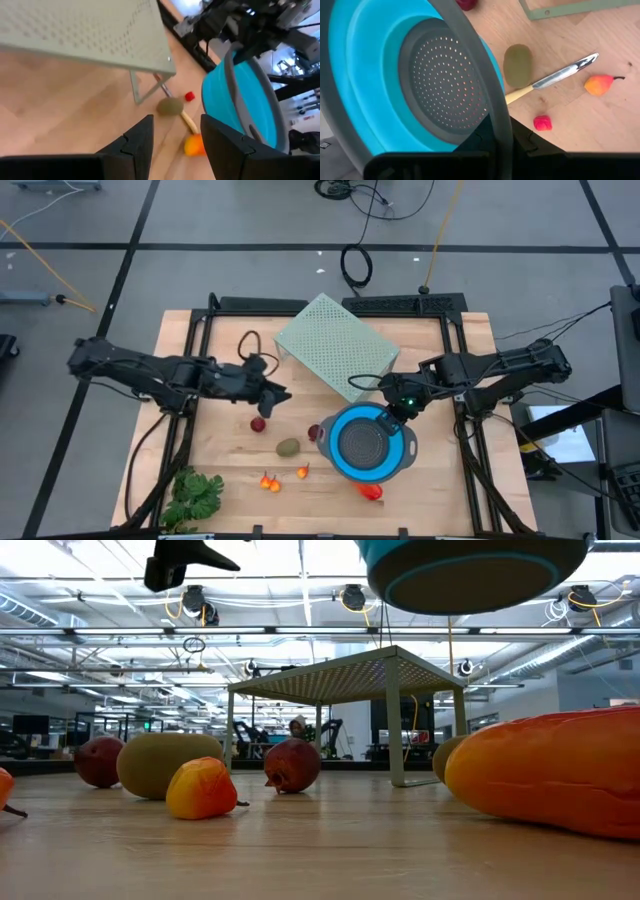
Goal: Pick & Place Fruit
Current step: Put the blue strainer bowl on the shelf
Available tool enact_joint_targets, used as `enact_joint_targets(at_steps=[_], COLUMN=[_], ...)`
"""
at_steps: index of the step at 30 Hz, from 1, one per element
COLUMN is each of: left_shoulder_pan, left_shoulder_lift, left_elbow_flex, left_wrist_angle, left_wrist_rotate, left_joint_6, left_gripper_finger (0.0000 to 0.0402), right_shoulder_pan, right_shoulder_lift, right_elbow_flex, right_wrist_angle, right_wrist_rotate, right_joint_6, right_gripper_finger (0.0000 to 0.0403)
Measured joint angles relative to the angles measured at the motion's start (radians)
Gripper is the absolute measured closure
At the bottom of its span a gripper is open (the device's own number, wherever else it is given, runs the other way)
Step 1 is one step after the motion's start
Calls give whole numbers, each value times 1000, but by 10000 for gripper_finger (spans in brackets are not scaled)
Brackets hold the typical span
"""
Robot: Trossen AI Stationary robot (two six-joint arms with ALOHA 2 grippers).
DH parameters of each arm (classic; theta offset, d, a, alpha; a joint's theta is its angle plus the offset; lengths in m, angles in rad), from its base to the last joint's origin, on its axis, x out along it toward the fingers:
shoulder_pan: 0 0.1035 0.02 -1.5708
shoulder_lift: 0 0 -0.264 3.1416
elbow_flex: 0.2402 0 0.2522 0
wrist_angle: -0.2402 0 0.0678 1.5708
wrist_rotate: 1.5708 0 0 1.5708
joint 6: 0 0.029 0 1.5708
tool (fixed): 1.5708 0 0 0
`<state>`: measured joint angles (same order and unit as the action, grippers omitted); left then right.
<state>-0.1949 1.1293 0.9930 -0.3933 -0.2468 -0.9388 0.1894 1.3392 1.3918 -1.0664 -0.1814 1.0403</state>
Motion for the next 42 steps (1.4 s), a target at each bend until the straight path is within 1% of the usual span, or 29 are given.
enact_joint_targets(at_steps=[6,15,23,28,35,42], left_shoulder_pan=[-12,-13,-14,-16,-16,-15], left_shoulder_lift=[55,90,90,90,90,90], left_elbow_flex=[25,26,26,26,27,27], left_wrist_angle=[-30,-15,6,67,58,70], left_wrist_rotate=[49,165,198,213,209,180], left_joint_6=[-117,-319,-453,-475,-470,-421], left_gripper_finger=[240,240,240,240,240,240], right_shoulder_pan=[0,0,0,0,0,-16], right_shoulder_lift=[0,0,0,0,0,0], right_elbow_flex=[0,0,0,0,0,0], right_wrist_angle=[0,-3,-1,-1,0,15], right_wrist_rotate=[2,29,30,39,50,47], right_joint_6=[-20,-48,-68,-69,-69,-54], right_gripper_finger=[399,399,399,399,399,399])
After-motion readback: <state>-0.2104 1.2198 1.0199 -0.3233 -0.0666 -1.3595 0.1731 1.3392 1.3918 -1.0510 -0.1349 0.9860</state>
